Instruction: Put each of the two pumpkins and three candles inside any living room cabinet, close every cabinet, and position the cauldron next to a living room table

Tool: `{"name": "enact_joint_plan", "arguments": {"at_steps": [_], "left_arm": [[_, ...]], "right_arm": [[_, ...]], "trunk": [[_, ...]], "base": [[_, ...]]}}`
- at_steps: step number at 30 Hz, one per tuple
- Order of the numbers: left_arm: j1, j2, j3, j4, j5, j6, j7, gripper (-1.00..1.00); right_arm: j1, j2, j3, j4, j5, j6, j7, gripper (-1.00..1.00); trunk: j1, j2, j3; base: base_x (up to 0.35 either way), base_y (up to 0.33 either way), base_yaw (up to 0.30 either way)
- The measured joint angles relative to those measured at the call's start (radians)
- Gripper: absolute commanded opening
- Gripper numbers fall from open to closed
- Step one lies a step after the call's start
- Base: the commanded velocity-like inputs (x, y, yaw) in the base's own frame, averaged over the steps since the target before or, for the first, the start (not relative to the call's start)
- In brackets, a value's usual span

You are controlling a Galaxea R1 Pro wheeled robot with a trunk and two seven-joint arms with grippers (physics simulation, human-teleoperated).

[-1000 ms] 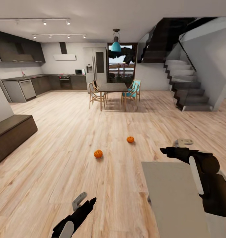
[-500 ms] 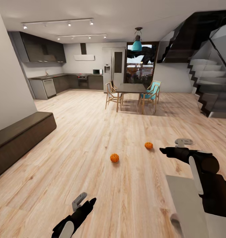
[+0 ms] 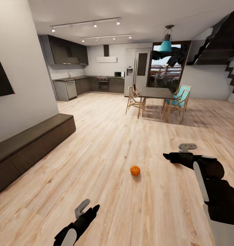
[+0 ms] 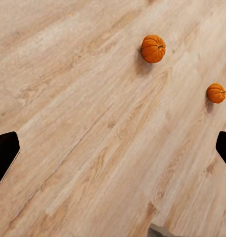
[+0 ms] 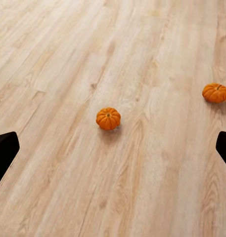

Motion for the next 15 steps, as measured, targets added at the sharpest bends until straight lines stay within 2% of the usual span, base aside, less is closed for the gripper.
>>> {"name": "enact_joint_plan", "arguments": {"at_steps": [15], "left_arm": [[0.000,0.000,0.000,0.000,-0.001,0.000,-0.001,1.00]], "right_arm": [[0.000,0.001,0.018,0.000,0.000,0.000,0.000,1.00]], "trunk": [[0.000,0.000,0.000]], "base": [[0.335,0.015,0.293]]}}
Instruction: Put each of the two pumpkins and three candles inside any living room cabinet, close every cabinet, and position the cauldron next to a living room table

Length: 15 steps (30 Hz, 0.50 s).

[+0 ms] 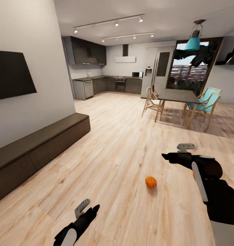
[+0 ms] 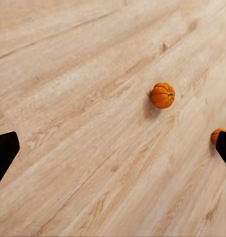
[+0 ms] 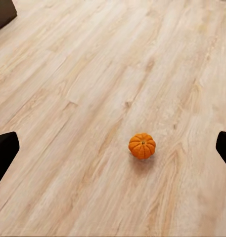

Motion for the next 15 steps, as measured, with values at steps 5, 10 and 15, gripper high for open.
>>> {"name": "enact_joint_plan", "arguments": {"at_steps": [5,10,15], "left_arm": [[0.000,0.000,0.001,0.003,0.001,0.000,0.000,1.00],[0.000,-0.001,0.001,0.006,0.002,0.000,0.000,1.00],[0.000,-0.001,0.001,0.007,0.001,0.000,0.000,1.00]], "right_arm": [[0.000,0.000,0.023,0.000,0.000,0.000,0.000,1.00],[0.000,0.001,0.028,0.001,0.001,0.000,0.000,1.00],[0.000,0.000,0.030,0.001,0.001,0.000,0.000,1.00]], "trunk": [[0.000,0.000,0.000],[0.000,0.000,0.000],[0.000,0.000,0.000]], "base": [[0.292,0.149,0.294],[0.269,0.184,0.294],[0.265,0.185,0.294]]}}
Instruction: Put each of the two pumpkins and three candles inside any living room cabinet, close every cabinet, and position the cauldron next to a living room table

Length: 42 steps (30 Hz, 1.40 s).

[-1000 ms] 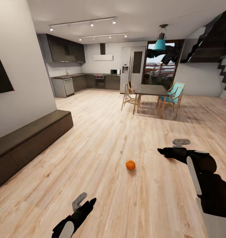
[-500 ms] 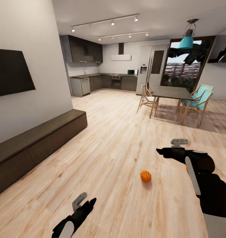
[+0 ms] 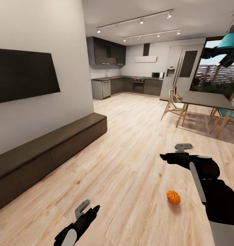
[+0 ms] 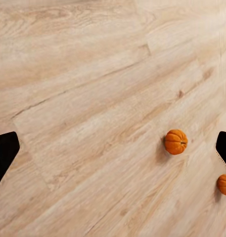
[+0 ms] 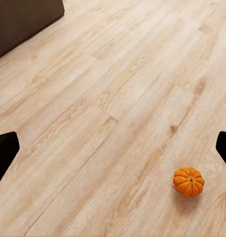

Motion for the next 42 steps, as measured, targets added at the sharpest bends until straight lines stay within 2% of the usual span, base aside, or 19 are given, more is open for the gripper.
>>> {"name": "enact_joint_plan", "arguments": {"at_steps": [13,14,16,18,23,36,37,38,42], "left_arm": [[0.000,0.001,0.006,0.005,0.007,-0.001,-0.001,1.00],[0.001,0.001,0.015,0.008,0.017,-0.001,-0.001,1.00],[0.004,0.002,0.055,0.025,0.074,-0.002,-0.002,1.00],[0.007,0.004,0.077,0.034,0.107,-0.004,-0.003,1.00],[0.021,0.007,0.112,0.046,0.153,-0.004,-0.004,1.00],[0.033,0.020,0.133,0.049,0.179,-0.005,-0.006,1.00],[0.036,0.021,0.148,0.046,0.180,-0.005,-0.008,1.00],[0.041,0.024,0.181,0.042,0.181,-0.004,-0.011,1.00],[0.044,0.025,0.216,0.040,0.183,-0.003,-0.018,1.00]], "right_arm": [[0.000,0.001,0.002,0.000,0.000,0.000,0.000,1.00],[0.000,0.001,0.002,-0.001,0.000,0.000,0.000,1.00],[0.000,0.001,0.002,-0.001,-0.001,0.000,0.000,1.00],[0.000,0.001,0.004,-0.001,-0.001,0.000,0.000,1.00],[0.000,0.000,0.017,-0.001,0.000,0.001,0.000,1.00],[0.001,-0.003,0.029,-0.001,-0.006,0.001,0.003,1.00],[0.001,-0.003,0.034,-0.001,-0.007,0.001,0.003,1.00],[0.002,-0.003,0.052,-0.001,-0.009,0.001,0.003,1.00],[0.002,-0.004,0.072,-0.001,-0.008,0.001,0.006,1.00]], "trunk": [[0.000,0.000,0.000],[0.000,0.000,0.000],[0.000,0.000,0.000],[0.000,0.000,0.000],[0.000,0.000,0.000],[0.000,0.000,0.000],[0.000,0.000,0.000],[0.000,0.000,0.000],[0.000,0.000,0.000]], "base": [[0.307,0.024,0.294],[0.329,-0.073,0.294],[0.326,-0.110,0.294],[0.324,-0.130,0.294],[0.322,-0.153,0.294],[0.270,-0.232,0.294],[0.226,-0.272,0.294],[0.223,-0.275,0.294],[0.217,-0.279,0.294]]}}
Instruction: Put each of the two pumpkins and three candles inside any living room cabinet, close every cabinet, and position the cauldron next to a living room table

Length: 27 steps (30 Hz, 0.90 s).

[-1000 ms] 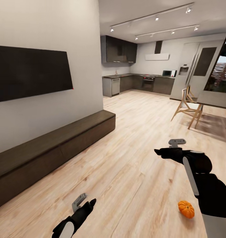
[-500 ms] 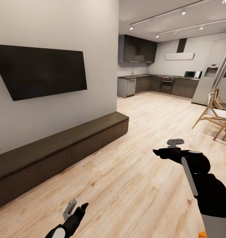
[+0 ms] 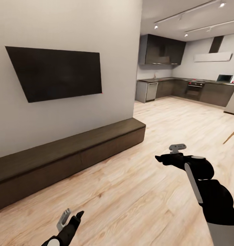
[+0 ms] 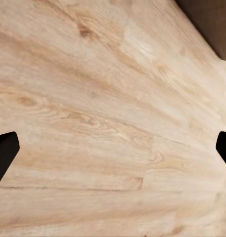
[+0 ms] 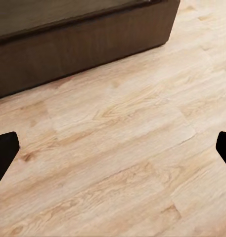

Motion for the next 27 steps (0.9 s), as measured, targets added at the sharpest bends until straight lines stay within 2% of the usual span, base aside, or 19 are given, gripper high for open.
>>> {"name": "enact_joint_plan", "arguments": {"at_steps": [6,8,12,17,24,27], "left_arm": [[0.015,0.014,0.033,-0.002,0.008,0.003,-0.017,1.00],[0.022,0.027,0.066,-0.002,0.031,0.006,-0.034,1.00],[0.030,0.036,0.102,0.000,0.061,0.008,-0.060,1.00],[0.034,0.037,0.112,0.004,0.069,0.007,-0.069,1.00],[0.029,0.038,0.113,-0.005,0.073,0.020,-0.072,1.00],[-0.021,0.064,0.113,-0.005,0.064,0.079,-0.061,1.00]], "right_arm": [[0.000,-0.001,0.015,0.000,0.000,0.000,0.000,1.00],[0.000,-0.001,0.018,0.000,-0.001,0.000,0.000,1.00],[0.000,-0.001,0.021,0.000,-0.001,0.000,0.000,1.00],[0.000,-0.001,0.022,0.000,-0.001,0.000,0.000,1.00],[0.011,0.001,0.034,0.000,-0.002,0.000,0.001,1.00],[0.026,0.004,0.056,0.000,-0.002,0.000,0.001,1.00]], "trunk": [[0.000,0.000,0.000],[0.000,0.000,0.000],[0.000,0.000,0.000],[0.000,0.000,0.000],[0.000,0.000,0.000],[0.000,0.000,0.000]], "base": [[0.211,-0.277,0.294],[0.213,-0.273,0.293],[0.245,-0.217,0.294],[0.219,-0.086,0.294],[0.048,-0.017,0.293],[0.010,-0.003,0.293]]}}
